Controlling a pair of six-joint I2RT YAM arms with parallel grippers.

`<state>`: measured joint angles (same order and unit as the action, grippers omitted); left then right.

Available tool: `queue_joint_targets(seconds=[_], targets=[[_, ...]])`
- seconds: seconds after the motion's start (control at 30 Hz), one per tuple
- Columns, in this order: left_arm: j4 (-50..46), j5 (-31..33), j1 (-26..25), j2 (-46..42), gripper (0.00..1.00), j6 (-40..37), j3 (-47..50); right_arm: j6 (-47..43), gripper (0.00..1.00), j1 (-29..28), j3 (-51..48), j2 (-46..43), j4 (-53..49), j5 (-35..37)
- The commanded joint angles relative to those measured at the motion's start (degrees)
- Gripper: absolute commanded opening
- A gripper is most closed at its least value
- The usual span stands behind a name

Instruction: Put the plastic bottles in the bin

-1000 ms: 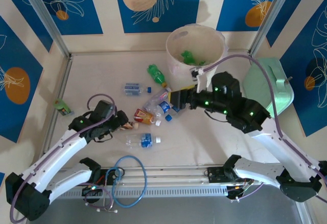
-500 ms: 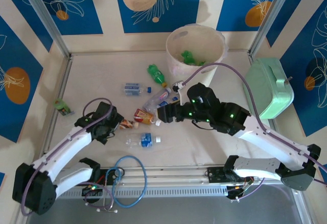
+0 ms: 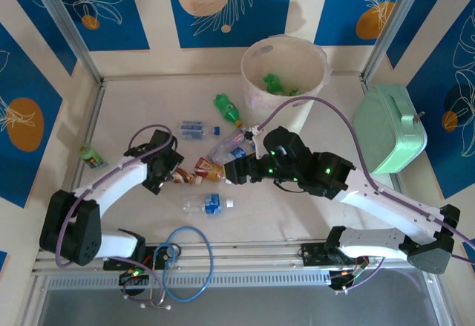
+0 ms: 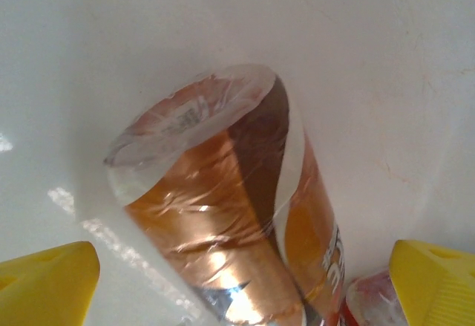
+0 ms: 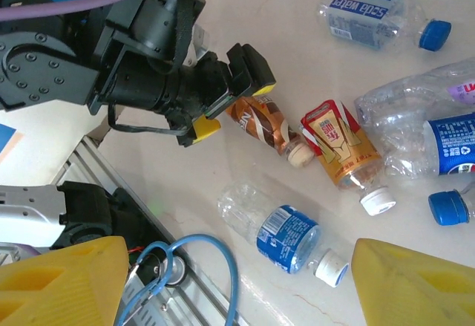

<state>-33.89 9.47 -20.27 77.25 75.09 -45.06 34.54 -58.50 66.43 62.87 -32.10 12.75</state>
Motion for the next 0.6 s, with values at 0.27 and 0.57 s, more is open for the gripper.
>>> queue_joint_targets(seconds=[0.27, 0.57], targets=[[-1.87, 3.93, 0.67, 7.72, 0.98, -4.03, -3.65, 0.7, 0.79, -0.5, -1.02, -1.35, 0.85, 1.7], [-3.12, 4.75, 0.67, 9.31, 0.79, -6.04, -4.93, 1.31, 0.79, -0.48, -2.09, -1.79, 1.09, 2.19]])
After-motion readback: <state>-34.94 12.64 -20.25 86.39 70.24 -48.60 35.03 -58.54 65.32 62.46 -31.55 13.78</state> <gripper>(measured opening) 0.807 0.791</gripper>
